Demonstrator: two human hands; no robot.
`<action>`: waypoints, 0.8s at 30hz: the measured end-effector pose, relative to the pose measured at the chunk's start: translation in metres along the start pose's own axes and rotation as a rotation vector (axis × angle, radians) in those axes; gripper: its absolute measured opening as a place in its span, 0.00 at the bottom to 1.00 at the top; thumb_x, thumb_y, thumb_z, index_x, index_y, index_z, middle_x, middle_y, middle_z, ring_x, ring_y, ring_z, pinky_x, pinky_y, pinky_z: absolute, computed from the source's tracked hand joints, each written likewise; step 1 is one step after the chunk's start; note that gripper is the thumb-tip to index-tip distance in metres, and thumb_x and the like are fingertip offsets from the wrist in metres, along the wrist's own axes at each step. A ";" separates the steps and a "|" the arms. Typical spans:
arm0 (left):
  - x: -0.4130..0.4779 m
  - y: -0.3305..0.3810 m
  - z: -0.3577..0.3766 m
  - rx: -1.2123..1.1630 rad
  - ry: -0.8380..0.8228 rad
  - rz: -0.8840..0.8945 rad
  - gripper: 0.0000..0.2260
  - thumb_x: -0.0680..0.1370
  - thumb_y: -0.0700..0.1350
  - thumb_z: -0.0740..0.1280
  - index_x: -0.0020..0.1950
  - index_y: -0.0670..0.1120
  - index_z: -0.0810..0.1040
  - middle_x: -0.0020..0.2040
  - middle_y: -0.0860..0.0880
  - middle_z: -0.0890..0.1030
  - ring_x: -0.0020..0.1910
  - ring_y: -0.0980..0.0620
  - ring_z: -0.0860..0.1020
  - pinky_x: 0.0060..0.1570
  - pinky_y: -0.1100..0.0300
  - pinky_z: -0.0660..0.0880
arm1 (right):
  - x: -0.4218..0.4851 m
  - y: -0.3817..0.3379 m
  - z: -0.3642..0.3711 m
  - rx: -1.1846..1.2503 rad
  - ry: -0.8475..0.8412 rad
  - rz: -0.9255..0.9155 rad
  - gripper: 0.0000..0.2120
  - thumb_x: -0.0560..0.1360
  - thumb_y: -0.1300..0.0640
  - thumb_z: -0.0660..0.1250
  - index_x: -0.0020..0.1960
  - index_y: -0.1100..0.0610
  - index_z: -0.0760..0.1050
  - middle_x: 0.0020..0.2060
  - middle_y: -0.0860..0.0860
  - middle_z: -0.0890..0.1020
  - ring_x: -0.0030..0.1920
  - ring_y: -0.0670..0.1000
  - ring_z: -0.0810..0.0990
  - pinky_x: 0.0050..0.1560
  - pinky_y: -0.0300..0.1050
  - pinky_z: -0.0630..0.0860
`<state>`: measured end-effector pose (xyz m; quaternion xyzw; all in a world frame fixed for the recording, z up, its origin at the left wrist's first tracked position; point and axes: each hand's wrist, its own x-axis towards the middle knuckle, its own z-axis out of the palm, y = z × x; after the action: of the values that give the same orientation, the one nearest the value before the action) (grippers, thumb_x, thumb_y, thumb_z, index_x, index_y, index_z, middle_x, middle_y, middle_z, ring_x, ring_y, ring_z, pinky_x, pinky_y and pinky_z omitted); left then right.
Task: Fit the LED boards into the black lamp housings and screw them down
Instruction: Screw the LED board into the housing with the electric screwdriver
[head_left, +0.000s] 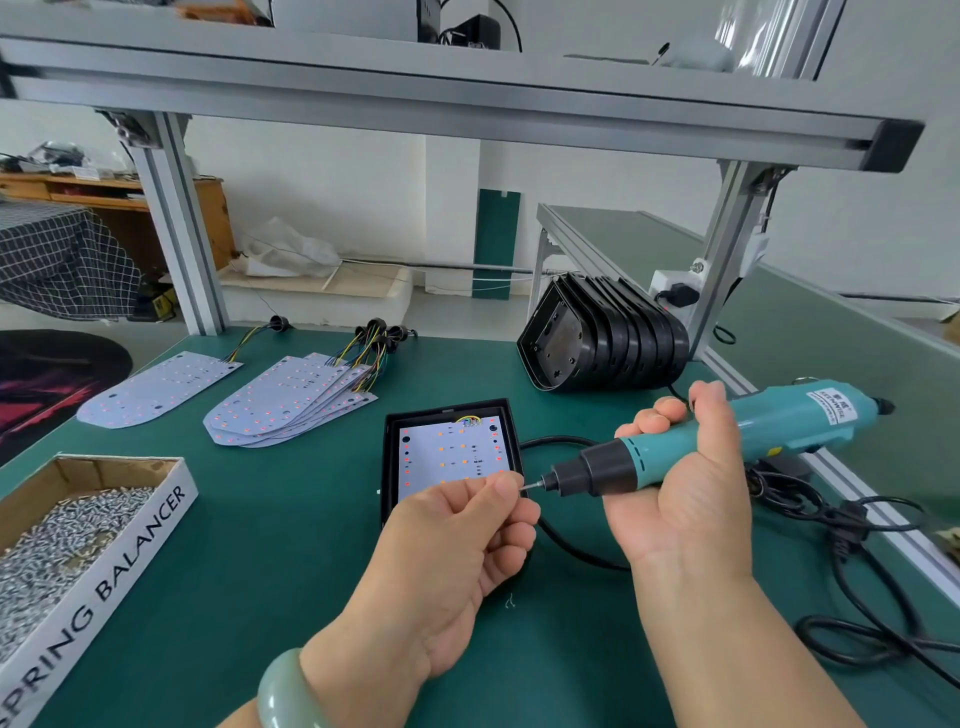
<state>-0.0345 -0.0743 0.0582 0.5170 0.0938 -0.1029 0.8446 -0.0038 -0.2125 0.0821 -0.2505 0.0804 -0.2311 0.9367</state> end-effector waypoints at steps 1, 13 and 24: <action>0.001 0.000 0.000 -0.004 0.009 -0.002 0.05 0.76 0.41 0.68 0.42 0.39 0.80 0.32 0.46 0.82 0.25 0.57 0.76 0.24 0.67 0.74 | -0.002 0.000 0.001 -0.011 -0.006 -0.009 0.08 0.76 0.49 0.68 0.46 0.50 0.70 0.30 0.44 0.74 0.27 0.43 0.71 0.31 0.34 0.72; -0.001 0.003 -0.001 -0.056 -0.027 -0.036 0.05 0.77 0.39 0.67 0.43 0.39 0.79 0.31 0.46 0.81 0.24 0.57 0.75 0.24 0.67 0.74 | -0.008 0.000 0.005 -0.033 -0.102 -0.079 0.18 0.76 0.34 0.58 0.54 0.46 0.73 0.32 0.45 0.74 0.30 0.45 0.72 0.34 0.35 0.73; 0.001 0.002 -0.002 -0.030 0.007 0.022 0.08 0.76 0.41 0.68 0.37 0.40 0.80 0.31 0.46 0.81 0.24 0.57 0.75 0.24 0.67 0.73 | -0.010 0.000 0.004 0.012 -0.161 -0.047 0.19 0.76 0.33 0.58 0.53 0.47 0.74 0.33 0.46 0.75 0.32 0.47 0.74 0.36 0.38 0.74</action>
<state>-0.0335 -0.0721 0.0588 0.5057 0.0925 -0.0906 0.8529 -0.0111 -0.2061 0.0858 -0.2644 -0.0023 -0.2326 0.9359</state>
